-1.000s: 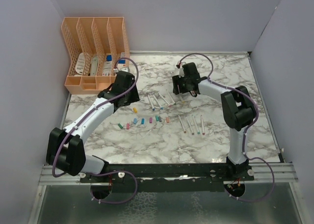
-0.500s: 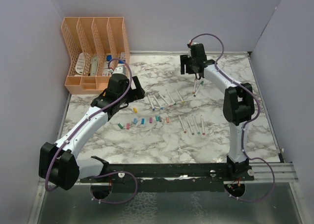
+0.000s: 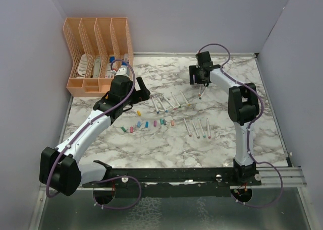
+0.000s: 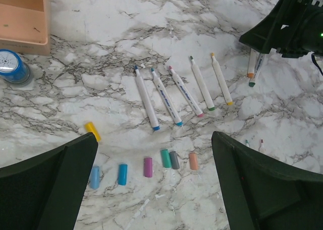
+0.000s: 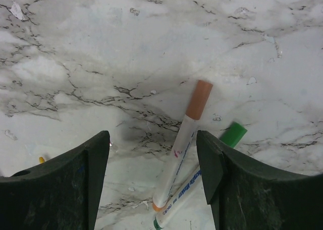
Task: Open the pen caps
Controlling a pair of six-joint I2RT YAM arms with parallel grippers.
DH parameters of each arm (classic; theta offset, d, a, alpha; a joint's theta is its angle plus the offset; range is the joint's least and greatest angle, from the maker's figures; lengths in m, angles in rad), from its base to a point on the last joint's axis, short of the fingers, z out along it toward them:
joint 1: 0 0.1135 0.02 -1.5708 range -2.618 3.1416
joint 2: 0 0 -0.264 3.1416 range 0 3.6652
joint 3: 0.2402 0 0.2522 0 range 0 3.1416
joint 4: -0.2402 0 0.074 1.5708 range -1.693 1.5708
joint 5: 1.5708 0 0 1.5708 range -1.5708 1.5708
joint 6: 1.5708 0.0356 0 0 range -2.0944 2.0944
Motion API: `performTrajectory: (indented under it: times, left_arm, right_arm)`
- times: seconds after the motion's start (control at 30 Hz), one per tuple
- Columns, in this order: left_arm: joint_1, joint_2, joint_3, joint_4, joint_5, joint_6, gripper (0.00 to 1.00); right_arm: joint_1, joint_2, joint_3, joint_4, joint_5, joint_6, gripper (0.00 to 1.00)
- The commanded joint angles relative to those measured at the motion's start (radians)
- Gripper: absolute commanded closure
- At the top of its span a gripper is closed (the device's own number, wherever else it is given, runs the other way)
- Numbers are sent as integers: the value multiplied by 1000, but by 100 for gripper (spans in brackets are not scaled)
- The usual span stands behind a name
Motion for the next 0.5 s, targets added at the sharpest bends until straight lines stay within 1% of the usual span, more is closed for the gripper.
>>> performTrajectory:
  times: [0.0, 0.23, 0.37, 0.47]
  left_arm:
    - [-2, -14, -8, 32, 22, -11, 1]
    - [-2, -11, -6, 32, 24, -13, 1]
    - [-2, -9, -9, 34, 24, -16, 1]
    - [-2, -11, -11, 38, 24, -18, 1]
  right_arm:
    - [-6, 14, -26, -9, -2, 12, 32]
    - [-9, 13, -59, -2, -15, 18, 33]
    - [-9, 14, -76, -2, -36, 17, 36]
    - [-9, 11, -95, 2, -56, 17, 41]
